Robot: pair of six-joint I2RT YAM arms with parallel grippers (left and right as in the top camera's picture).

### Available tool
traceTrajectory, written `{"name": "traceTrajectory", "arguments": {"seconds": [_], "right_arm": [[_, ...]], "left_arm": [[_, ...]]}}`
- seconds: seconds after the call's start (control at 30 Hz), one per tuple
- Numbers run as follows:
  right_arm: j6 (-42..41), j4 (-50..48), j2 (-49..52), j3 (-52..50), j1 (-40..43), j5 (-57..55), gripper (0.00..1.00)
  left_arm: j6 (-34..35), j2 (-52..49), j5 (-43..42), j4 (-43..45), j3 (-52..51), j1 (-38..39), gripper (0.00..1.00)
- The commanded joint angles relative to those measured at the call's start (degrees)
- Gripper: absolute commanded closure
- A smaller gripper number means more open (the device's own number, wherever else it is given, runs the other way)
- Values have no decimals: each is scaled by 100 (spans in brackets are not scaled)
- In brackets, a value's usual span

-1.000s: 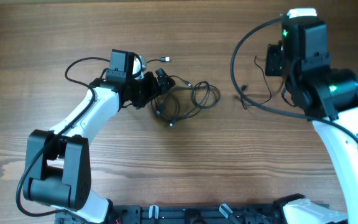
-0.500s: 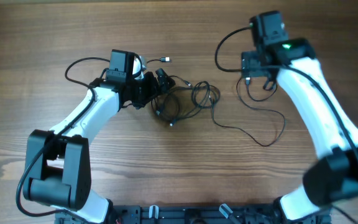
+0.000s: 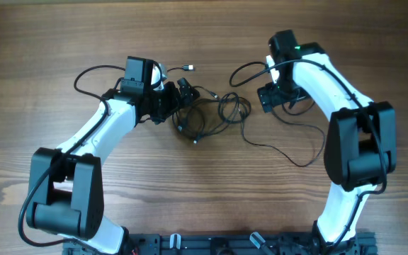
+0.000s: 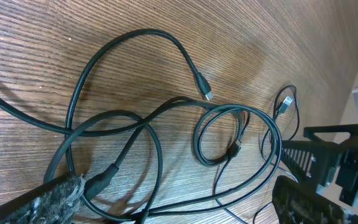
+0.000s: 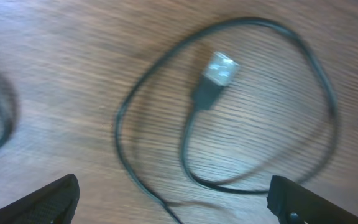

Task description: Untangle cables

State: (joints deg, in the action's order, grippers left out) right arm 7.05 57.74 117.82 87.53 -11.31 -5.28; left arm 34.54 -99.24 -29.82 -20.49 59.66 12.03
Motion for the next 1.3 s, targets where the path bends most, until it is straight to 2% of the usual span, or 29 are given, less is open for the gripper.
{"name": "traceTrajectory", "arguments": {"seconds": [0.0, 0.1, 0.2, 0.3, 0.53, 0.7, 0.8, 0.9, 0.93, 1.27], "right_arm": [[481, 195, 61, 13, 232, 1200, 0], [581, 745, -96, 13, 295, 1779, 0], [1161, 1113, -341, 13, 271, 2492, 7], [1722, 1384, -575, 11, 236, 3121, 7], [1849, 1493, -616, -382, 131, 2935, 6], [2009, 1263, -616, -1067, -70, 3362, 6], [1976, 1263, -616, -1204, -308, 3436, 9], [1982, 1349, -616, -1215, -573, 3390, 31], [1976, 1375, -616, -1226, -645, 3324, 35], [614, 1305, -616, -1231, -813, 1731, 37]], "left_arm": [[-114, -44, 15, 7, 35, 17, 0], [-114, -44, 15, 7, 35, 17, 0], [-114, -44, 15, 7, 35, 17, 0], [-114, -44, 15, 7, 35, 17, 0], [-114, -44, 15, 7, 35, 17, 0], [-114, -44, 15, 7, 35, 17, 0], [-114, -44, 15, 9, 35, 17, 0], [-114, -44, 15, 7, 35, 17, 0], [-114, -44, 15, 7, 35, 17, 0], [-114, -44, 15, 7, 35, 17, 0]]}}
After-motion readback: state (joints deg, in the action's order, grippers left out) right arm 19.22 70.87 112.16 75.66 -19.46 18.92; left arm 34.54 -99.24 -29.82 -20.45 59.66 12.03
